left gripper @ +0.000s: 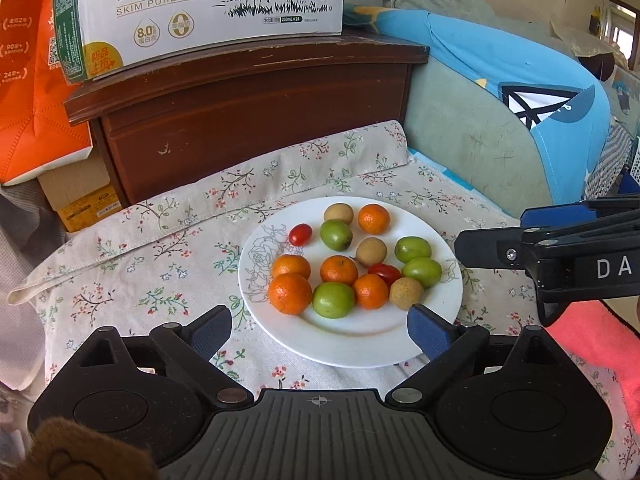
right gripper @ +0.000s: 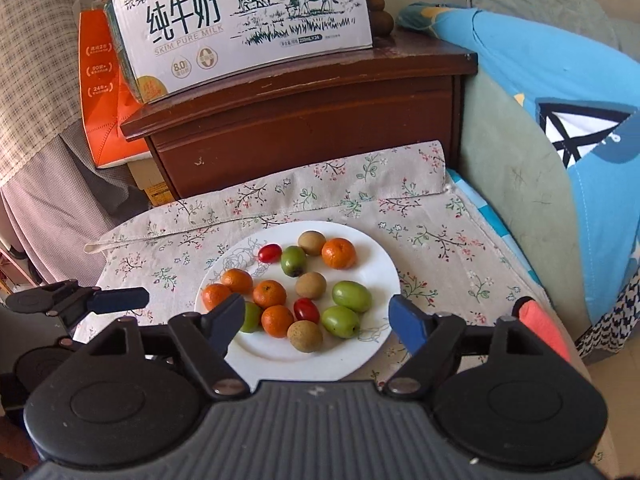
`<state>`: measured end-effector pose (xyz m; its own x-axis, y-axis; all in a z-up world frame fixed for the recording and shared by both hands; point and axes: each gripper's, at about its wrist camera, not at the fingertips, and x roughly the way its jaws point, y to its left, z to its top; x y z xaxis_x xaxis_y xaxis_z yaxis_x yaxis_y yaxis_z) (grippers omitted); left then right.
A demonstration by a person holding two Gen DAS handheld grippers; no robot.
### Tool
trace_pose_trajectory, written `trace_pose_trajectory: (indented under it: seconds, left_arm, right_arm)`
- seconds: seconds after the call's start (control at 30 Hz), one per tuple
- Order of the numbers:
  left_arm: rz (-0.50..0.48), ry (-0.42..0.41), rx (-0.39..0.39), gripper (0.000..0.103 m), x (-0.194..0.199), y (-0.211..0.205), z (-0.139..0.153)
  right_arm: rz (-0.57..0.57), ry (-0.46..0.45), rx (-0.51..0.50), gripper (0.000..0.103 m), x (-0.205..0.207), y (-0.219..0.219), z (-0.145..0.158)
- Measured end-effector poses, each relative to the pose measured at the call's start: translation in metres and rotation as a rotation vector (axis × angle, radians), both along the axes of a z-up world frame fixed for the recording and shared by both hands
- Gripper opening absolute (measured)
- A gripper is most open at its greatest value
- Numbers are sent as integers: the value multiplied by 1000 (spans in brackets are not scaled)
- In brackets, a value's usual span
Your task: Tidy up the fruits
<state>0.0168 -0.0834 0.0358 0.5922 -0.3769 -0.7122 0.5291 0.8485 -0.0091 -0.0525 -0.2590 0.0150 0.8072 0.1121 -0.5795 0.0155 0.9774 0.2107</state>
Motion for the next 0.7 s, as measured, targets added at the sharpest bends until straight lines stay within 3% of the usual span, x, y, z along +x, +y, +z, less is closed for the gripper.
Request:
trace_pose_trajectory:
  seconds: [0.17, 0.43, 0.7]
  left_arm:
    - [17, -8, 62, 97, -17, 2, -1]
    - [57, -1, 86, 97, -31, 13, 4]
    - [71, -7, 101, 97, -40, 21, 10]
  right_arm:
    - [-10, -8, -110, 94, -26, 13, 1]
    - [-50, -13, -228, 101, -63, 18, -1]
    - [-50, 61, -206, 101, -84, 10, -4]
